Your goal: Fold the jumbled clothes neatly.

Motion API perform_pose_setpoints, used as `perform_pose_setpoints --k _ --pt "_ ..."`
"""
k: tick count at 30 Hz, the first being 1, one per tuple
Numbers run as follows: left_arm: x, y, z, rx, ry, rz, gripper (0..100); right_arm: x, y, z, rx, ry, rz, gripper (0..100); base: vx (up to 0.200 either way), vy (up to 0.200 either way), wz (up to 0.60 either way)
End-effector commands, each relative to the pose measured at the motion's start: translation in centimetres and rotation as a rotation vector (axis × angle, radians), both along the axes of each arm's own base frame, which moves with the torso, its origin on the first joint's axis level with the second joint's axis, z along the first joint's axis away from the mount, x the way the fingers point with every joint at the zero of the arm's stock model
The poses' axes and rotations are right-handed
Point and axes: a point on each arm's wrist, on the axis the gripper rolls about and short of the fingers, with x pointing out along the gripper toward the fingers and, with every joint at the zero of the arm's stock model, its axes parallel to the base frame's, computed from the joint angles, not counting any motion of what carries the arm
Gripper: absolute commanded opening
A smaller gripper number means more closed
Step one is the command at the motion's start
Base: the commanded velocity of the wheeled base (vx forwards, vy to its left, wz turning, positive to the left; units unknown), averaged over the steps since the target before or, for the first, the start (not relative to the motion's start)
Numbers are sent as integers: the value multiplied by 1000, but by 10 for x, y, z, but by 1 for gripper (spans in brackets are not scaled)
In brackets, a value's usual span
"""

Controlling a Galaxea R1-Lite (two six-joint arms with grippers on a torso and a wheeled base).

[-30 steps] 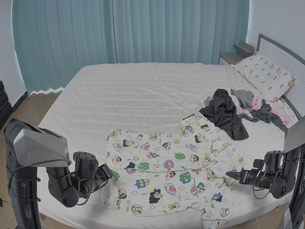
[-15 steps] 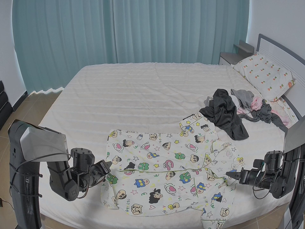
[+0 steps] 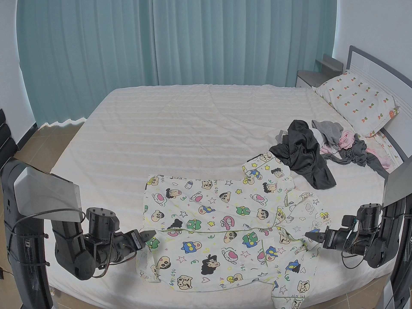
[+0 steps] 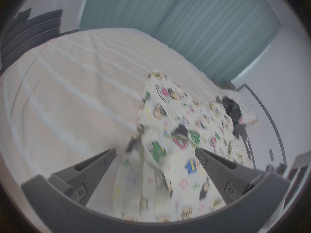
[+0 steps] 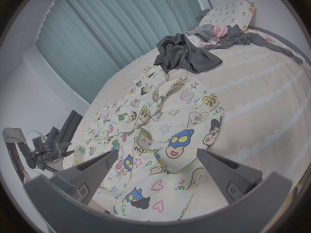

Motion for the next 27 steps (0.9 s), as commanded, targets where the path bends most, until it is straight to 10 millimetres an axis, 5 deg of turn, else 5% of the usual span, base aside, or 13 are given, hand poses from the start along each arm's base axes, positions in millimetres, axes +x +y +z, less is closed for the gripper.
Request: perform_pose_setpoints --k 1,8,17,27 --pt "-32 -16 13 25 5 -182 100 0 0 0 0 2 1 100 0 0 0" --pt "-42 -33 -2 133 42 -285 100 -1 0 -1 0 5 2 100 0 0 0" --pt "-49 -27 -24 373 130 -292 100 -1 0 -1 0 7 2 100 0 0 0" --pt "-62 -13 -27 577 159 -282 100 -2 0 -1 -1 8 3 100 0 0 0"
